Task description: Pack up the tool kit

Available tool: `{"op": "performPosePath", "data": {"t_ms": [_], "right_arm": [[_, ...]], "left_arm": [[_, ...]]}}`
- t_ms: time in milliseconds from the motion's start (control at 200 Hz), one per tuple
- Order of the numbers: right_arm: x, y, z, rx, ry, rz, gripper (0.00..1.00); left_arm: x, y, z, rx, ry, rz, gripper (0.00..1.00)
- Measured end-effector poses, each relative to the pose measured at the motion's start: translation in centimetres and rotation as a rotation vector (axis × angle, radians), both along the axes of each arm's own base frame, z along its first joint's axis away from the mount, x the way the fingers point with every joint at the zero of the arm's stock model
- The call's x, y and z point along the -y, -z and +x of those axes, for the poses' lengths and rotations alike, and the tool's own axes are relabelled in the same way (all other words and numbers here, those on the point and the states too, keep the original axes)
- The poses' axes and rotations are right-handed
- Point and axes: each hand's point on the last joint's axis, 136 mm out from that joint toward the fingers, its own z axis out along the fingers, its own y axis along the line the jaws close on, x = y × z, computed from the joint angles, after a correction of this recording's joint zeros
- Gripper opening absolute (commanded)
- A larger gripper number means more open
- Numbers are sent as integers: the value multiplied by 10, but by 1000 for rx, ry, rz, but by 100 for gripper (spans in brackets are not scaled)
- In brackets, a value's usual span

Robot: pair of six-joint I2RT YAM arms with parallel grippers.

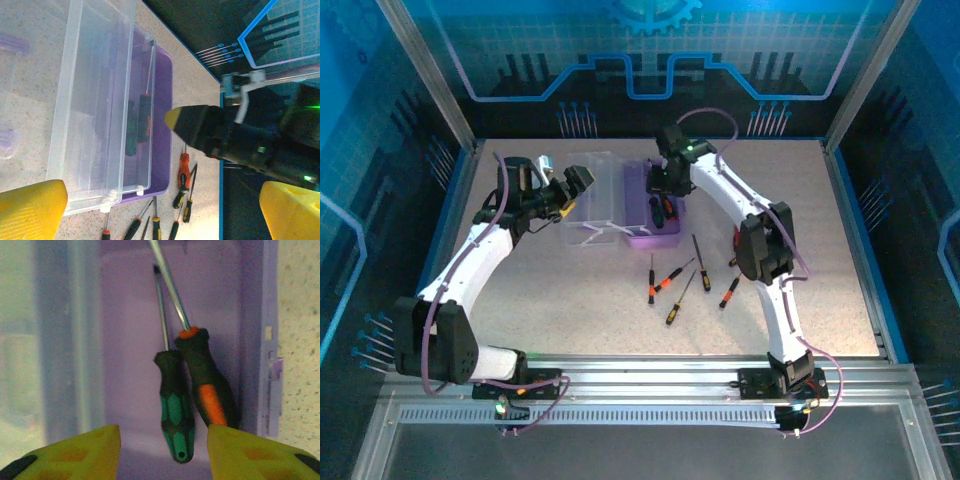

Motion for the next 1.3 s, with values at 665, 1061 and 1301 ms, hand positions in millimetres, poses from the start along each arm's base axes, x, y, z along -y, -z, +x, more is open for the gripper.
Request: {"op": "performPosePath", "data": {"t_ms": [665, 1061, 1301], "right_arm": [[98, -34, -48, 86, 68, -104, 33], [203, 49, -104, -122, 216, -224, 49], [205, 63, -97, -133, 222, -237, 50]], "left_arm": [[30, -5, -9, 17, 96, -24, 99], [155, 9, -75, -15, 506, -56, 99], [188, 18, -103, -29, 636, -49, 99]]}}
